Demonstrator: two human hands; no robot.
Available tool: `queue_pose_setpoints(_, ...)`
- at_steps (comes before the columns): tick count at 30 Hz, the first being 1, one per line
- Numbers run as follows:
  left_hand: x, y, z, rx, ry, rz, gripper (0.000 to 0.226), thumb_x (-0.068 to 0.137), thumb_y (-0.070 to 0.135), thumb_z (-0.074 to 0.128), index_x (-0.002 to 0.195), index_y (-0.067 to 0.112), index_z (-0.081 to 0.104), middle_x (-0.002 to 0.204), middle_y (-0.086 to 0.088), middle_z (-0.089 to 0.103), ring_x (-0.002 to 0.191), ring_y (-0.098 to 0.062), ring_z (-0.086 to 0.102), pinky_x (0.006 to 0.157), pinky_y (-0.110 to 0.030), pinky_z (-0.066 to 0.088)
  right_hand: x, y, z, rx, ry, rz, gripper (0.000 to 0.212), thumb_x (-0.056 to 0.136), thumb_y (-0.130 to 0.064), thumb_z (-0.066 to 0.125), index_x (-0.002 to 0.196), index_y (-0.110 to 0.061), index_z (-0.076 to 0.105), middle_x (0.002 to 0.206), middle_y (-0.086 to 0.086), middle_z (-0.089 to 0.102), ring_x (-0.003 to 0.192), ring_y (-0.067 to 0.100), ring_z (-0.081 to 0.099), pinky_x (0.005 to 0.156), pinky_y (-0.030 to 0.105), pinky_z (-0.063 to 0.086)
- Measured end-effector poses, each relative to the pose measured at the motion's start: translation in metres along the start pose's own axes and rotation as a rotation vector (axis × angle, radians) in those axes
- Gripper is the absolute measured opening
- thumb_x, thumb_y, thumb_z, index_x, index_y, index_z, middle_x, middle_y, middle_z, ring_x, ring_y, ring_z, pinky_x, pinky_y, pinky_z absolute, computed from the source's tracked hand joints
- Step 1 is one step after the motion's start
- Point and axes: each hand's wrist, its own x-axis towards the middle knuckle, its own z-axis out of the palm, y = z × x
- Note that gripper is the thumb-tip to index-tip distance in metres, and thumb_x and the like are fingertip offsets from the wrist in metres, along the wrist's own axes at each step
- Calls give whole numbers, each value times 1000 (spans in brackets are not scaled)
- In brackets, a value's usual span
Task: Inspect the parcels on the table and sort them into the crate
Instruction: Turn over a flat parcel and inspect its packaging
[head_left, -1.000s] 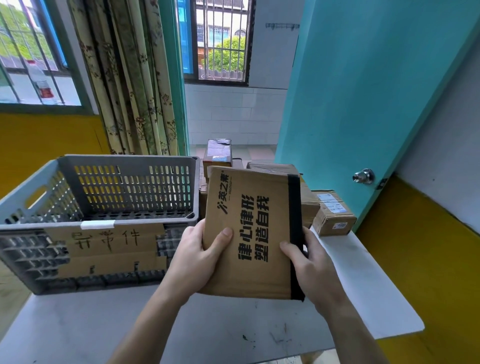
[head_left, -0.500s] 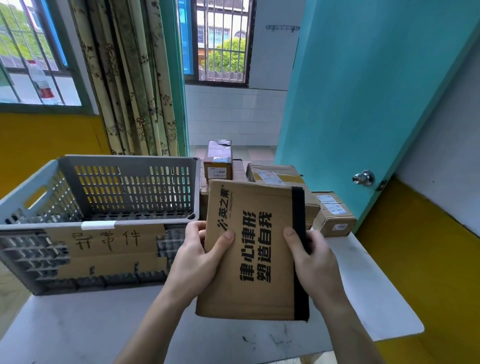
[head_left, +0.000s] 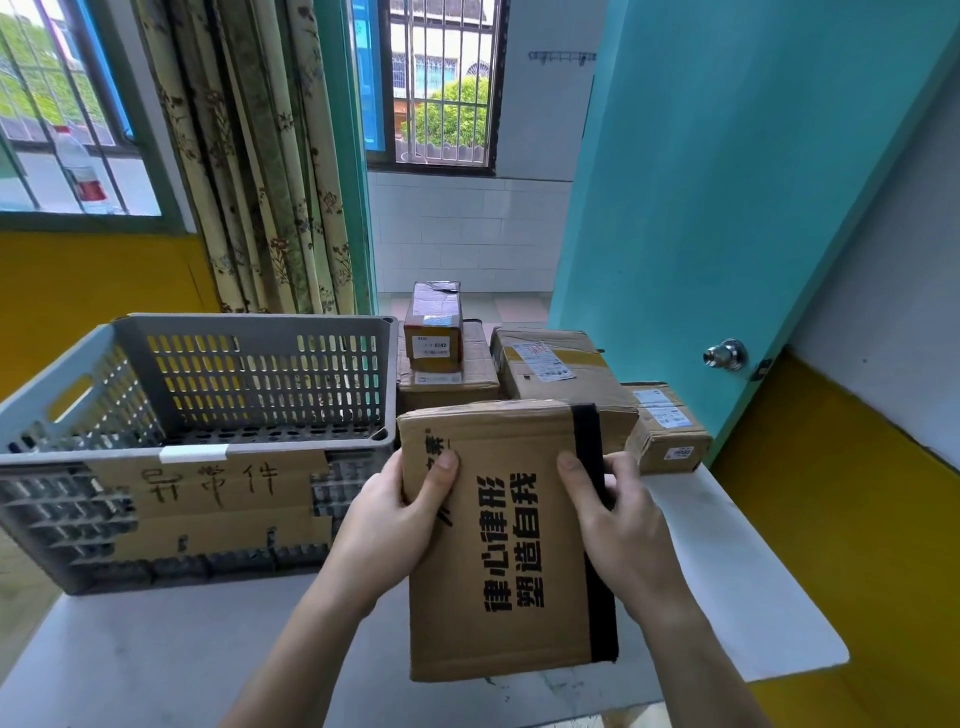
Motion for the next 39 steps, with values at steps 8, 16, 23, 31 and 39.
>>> queue_pose_setpoints(8, -5, 8, 7, 8, 87, -22, 51, 79, 82, 43, 108, 42, 56, 104, 16, 69, 94, -2, 65, 70, -23, 50, -2, 12, 6, 56, 88, -8, 48, 81, -66, 54, 99, -21, 58, 84, -11, 72, 76, -5, 66, 55, 11, 48)
queue_pose_setpoints(16, -2, 5, 9, -53, 74, -17, 43, 88, 74, 45, 111, 42, 59, 104, 21, 69, 96, 6, 62, 71, -16, 46, 2, 7, 1, -5, 94, -40, 46, 80, -70, 50, 99, -28, 54, 87, -14, 70, 75, -2, 67, 58, 12, 47)
queue_pose_setpoints(23, 6, 8, 9, 96, 90, -8, 51, 87, 79, 32, 113, 39, 49, 95, 25, 54, 86, 9, 49, 67, -14, 37, -1, 16, 11, -21, 106, -54, 38, 88, -68, 44, 97, -34, 58, 82, -18, 71, 79, -7, 67, 63, 17, 55)
queue_pose_setpoints(31, 10, -4, 0, -28, -37, -25, 58, 77, 78, 58, 123, 42, 62, 109, 16, 76, 102, -5, 72, 90, -36, 60, 5, 23, 8, 174, 82, 78, 40, 98, -64, 27, 112, -41, 57, 114, -19, 65, 108, 3, 59, 94, 27, 48)
queue_pose_setpoints(39, 10, -5, -2, -183, -23, -19, 47, 91, 62, 57, 120, 27, 67, 105, 4, 80, 96, -14, 77, 88, -42, 62, 19, 31, 2, 256, -51, 163, 47, 90, -77, 42, 123, -46, 53, 115, -24, 59, 114, 6, 53, 97, 33, 43)
